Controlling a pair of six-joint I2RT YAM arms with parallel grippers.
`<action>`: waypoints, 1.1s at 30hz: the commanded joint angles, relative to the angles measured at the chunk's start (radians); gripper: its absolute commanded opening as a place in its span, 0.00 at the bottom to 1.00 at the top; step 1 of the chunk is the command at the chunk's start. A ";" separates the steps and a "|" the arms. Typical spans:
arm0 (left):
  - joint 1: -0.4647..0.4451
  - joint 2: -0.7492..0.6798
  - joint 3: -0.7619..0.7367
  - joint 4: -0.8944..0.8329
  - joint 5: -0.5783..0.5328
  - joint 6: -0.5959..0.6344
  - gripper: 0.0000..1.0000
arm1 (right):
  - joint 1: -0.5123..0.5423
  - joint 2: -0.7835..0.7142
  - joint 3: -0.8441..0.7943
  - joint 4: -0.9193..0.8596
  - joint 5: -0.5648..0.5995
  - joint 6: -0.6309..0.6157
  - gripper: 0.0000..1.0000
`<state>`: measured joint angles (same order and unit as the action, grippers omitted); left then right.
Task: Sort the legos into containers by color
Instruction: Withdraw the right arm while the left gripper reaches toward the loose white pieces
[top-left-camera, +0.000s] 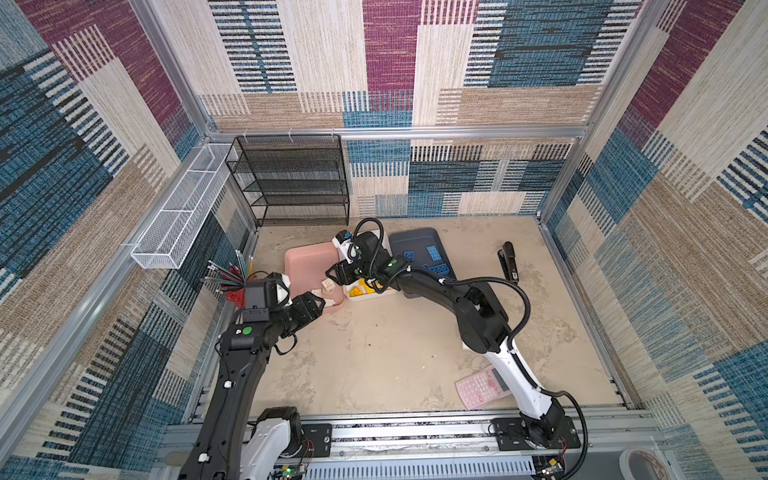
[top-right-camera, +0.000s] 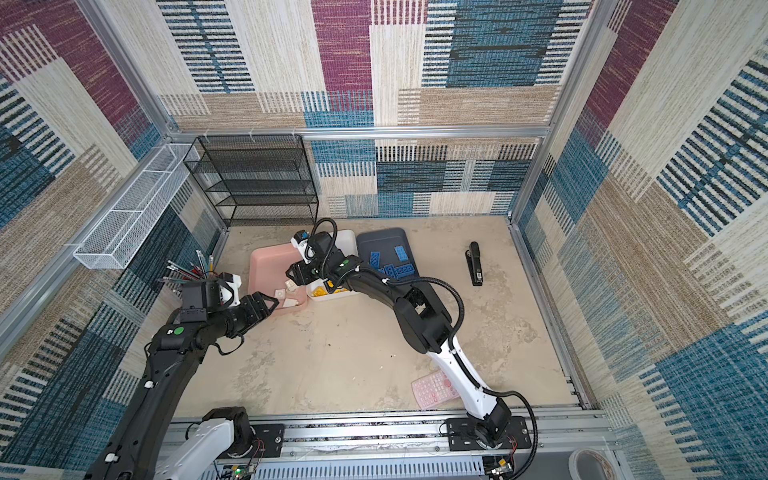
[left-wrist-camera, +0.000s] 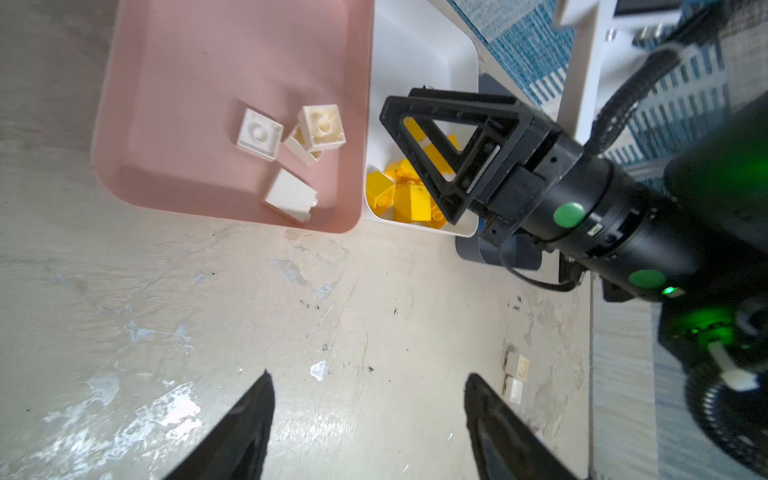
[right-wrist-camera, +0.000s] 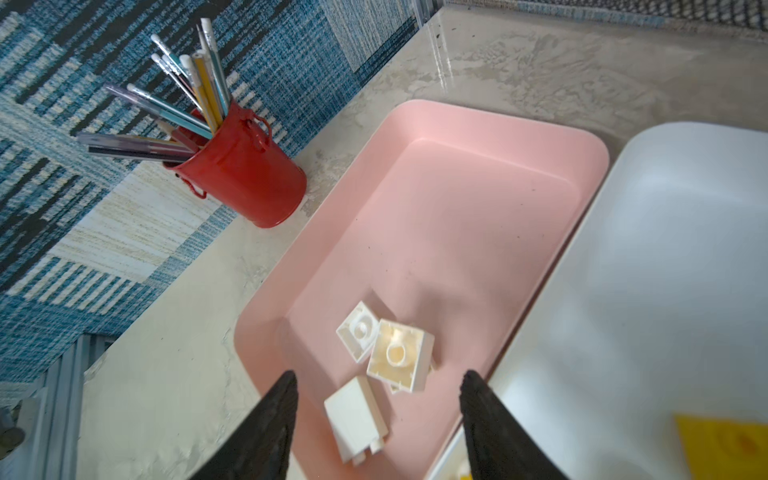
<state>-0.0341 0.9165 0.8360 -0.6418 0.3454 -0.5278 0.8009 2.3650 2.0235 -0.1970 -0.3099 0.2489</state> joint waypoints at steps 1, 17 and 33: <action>-0.148 0.005 0.034 -0.010 -0.140 0.050 0.74 | -0.027 -0.153 -0.128 0.121 -0.015 0.033 0.65; -0.808 0.430 0.171 0.187 -0.417 -0.121 0.75 | -0.356 -0.839 -0.768 0.157 0.043 0.159 0.99; -1.031 1.036 0.665 0.196 -0.450 -0.176 0.80 | -0.500 -1.136 -0.976 0.122 0.391 0.178 0.99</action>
<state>-1.0569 1.9057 1.4559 -0.4580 -0.1242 -0.6582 0.3027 1.2488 1.0641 -0.0738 -0.0227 0.4175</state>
